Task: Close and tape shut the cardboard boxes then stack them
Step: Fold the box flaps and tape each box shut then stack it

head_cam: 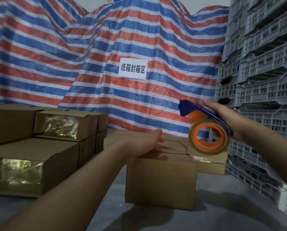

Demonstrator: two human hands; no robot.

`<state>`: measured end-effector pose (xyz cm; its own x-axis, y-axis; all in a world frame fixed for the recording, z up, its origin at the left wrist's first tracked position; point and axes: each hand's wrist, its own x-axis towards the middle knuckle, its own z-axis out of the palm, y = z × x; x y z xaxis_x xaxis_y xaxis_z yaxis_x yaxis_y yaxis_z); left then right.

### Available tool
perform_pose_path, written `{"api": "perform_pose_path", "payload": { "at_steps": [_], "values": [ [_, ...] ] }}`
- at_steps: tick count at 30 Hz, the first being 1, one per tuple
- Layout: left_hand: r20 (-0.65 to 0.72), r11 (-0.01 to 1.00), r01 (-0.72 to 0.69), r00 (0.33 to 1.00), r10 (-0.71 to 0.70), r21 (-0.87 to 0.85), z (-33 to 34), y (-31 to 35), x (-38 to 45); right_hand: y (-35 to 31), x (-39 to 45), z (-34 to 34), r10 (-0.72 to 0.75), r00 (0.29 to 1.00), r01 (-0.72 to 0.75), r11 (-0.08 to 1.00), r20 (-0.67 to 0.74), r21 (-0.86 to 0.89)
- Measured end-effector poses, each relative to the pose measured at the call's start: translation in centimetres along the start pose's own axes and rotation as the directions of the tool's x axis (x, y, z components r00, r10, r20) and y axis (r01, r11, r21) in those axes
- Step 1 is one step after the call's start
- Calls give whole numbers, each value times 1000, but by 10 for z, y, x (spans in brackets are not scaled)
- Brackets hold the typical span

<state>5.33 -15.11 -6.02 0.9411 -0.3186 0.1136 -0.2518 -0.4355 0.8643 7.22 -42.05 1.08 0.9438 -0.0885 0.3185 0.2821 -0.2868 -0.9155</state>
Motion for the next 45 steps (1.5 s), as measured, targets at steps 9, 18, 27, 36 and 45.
{"api": "perform_pose_path", "payload": {
  "at_steps": [9, 18, 27, 36, 45],
  "values": [
    [-73, 866, 54, 992, -104, -497, 4, 6, 0, -2, 26, 44, 154, 933, -106, 981, 326, -161],
    [-189, 702, -69, 977, -95, -709, 2, 6, 4, -4, 26, 49, 146, 944, -63, 960, 297, -272],
    [-187, 766, -15, 973, -137, -643, 3, 12, 1, -6, 23, 52, 147, 945, -68, 962, 293, -263],
    [-248, 816, 64, 936, -249, -575, 6, 13, 5, -13, 20, 58, 127, 941, -24, 949, 313, -314],
    [-292, 469, -77, 866, -405, -880, 2, -4, 13, -32, 21, 65, 231, 875, -11, 888, 426, -460]
  ]
}}
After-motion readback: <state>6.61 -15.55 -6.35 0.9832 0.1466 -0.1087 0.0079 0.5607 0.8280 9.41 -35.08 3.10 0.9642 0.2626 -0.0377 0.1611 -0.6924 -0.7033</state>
